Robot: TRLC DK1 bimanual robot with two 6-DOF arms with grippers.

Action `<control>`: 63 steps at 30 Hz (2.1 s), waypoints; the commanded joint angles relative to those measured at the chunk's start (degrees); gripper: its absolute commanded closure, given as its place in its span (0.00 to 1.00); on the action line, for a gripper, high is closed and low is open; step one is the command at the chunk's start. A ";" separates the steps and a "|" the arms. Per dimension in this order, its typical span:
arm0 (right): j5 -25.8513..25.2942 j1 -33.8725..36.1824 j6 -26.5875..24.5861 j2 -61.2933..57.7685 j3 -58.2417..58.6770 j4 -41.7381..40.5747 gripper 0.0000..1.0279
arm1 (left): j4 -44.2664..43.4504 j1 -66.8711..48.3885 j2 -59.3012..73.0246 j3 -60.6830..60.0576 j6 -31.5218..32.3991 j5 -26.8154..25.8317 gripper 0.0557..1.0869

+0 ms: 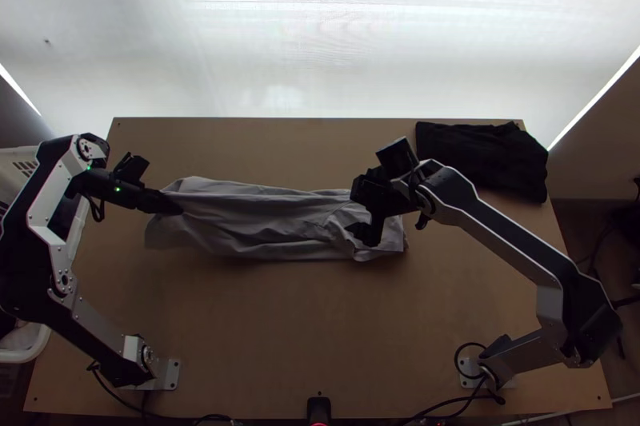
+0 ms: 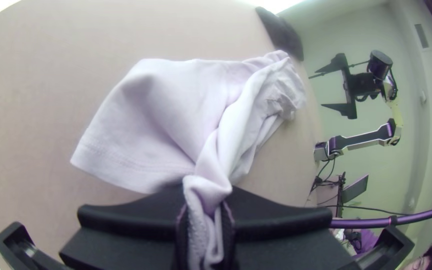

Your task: Fold the t-shirt

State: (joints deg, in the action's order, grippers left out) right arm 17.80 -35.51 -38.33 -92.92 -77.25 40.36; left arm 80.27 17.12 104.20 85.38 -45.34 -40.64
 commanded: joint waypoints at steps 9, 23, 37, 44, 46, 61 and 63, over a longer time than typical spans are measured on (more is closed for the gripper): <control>-0.14 3.43 0.27 6.18 5.53 -0.02 0.04 | 0.15 -19.85 0.83 16.04 14.40 2.67 0.97; -0.14 9.93 0.27 10.57 12.13 -0.54 0.04 | -1.52 -40.06 5.22 29.40 21.26 1.71 0.97; -0.49 16.87 1.50 18.66 22.76 -1.86 0.04 | -7.67 -51.14 18.49 40.48 25.30 0.04 0.97; -0.58 19.42 1.76 24.19 27.33 -1.86 0.04 | -17.25 -55.45 25.88 43.20 30.31 0.04 0.97; -0.58 19.69 1.94 24.99 27.77 -1.86 0.04 | -18.92 -56.15 26.31 43.29 30.75 0.13 0.97; -0.58 21.36 2.38 30.96 33.13 -1.86 0.04 | -32.54 -62.21 34.84 45.57 38.49 1.18 0.97; -0.49 21.36 2.38 31.58 33.48 -1.86 0.04 | -33.60 -63.09 35.89 45.66 39.19 1.18 0.97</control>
State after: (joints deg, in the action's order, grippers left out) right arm 17.17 -14.48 -36.16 -63.75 -45.71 38.50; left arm 50.43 -43.31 136.29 130.23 -8.64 -39.81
